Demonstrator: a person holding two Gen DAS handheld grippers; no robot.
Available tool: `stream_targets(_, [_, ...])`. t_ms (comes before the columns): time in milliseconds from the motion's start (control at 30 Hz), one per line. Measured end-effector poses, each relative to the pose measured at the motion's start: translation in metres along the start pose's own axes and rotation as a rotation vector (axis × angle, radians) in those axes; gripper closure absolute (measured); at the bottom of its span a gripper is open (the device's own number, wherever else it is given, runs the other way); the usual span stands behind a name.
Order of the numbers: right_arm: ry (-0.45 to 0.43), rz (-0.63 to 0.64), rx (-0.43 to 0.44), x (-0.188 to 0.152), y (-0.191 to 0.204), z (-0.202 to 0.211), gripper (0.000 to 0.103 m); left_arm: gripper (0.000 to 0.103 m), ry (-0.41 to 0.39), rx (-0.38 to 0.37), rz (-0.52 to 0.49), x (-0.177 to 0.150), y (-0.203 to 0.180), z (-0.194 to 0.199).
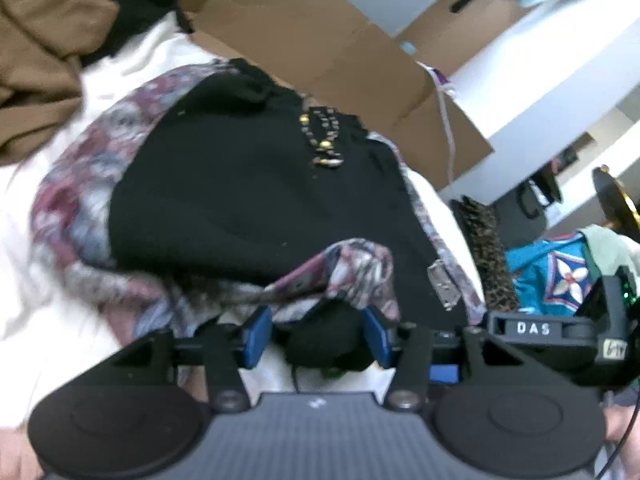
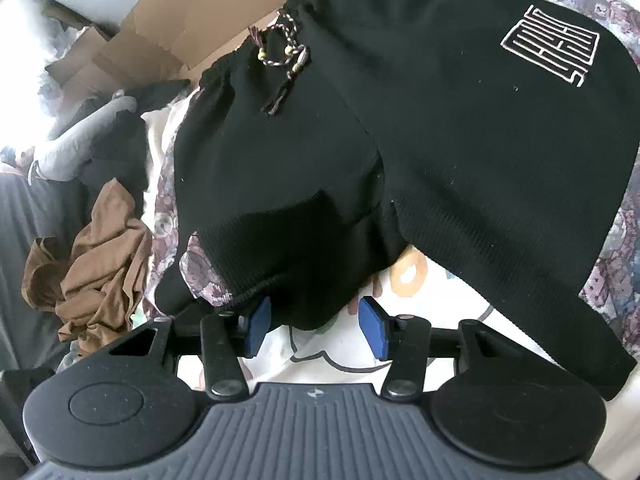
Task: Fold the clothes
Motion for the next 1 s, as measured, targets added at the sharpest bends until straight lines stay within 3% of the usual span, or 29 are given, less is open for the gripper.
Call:
stream_targets(100, [-0.009, -0.049, 0.033, 0.000, -0.004, 0.006, 0.051, 0.052, 0.021, -0.041, -0.009, 0.003, -0.001, -0.009])
stream_targets(167, [-0.018, -0.102, 0.069, -0.001, -0.007, 0.010, 0.051, 0.076, 0.042, -0.064, 0.013, 0.002, 0.000, -0.013])
stream_targets(233, [-0.030, -0.174, 0.117, -0.002, -0.010, 0.014, 0.051, 0.091, 0.043, -0.060, 0.002, -0.004, 0.000, -0.010])
stream_targets(333, [-0.034, -0.215, 0.153, -0.008, -0.011, 0.018, 0.050, 0.098, 0.044, -0.060, 0.010, -0.012, 0.001, -0.002])
stream_targets(533, [-0.013, -0.306, 0.193, -0.020, -0.019, 0.012, 0.050, 0.101, 0.019, -0.087, 0.081, -0.021, -0.004, 0.019])
stream_targets(733, [0.006, -0.470, 0.302, -0.029, -0.017, 0.002, 0.050, 0.102, -0.004, -0.118, 0.069, -0.032, -0.020, 0.041])
stream_targets(1000, [0.024, -0.489, 0.379, -0.034, -0.001, -0.005, 0.050, 0.103, 0.011, -0.143, 0.073, -0.036, -0.034, 0.045])
Point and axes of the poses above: each gripper's, at about its wrist camera, not at the fingertips, and z roughly against the way its jaws point, y to its left, x to its top, the point moved 7 cm from there along -z, roughly the way its jaws point, and after that the axes turned 5 degrees about x, right-handed, at the moved point
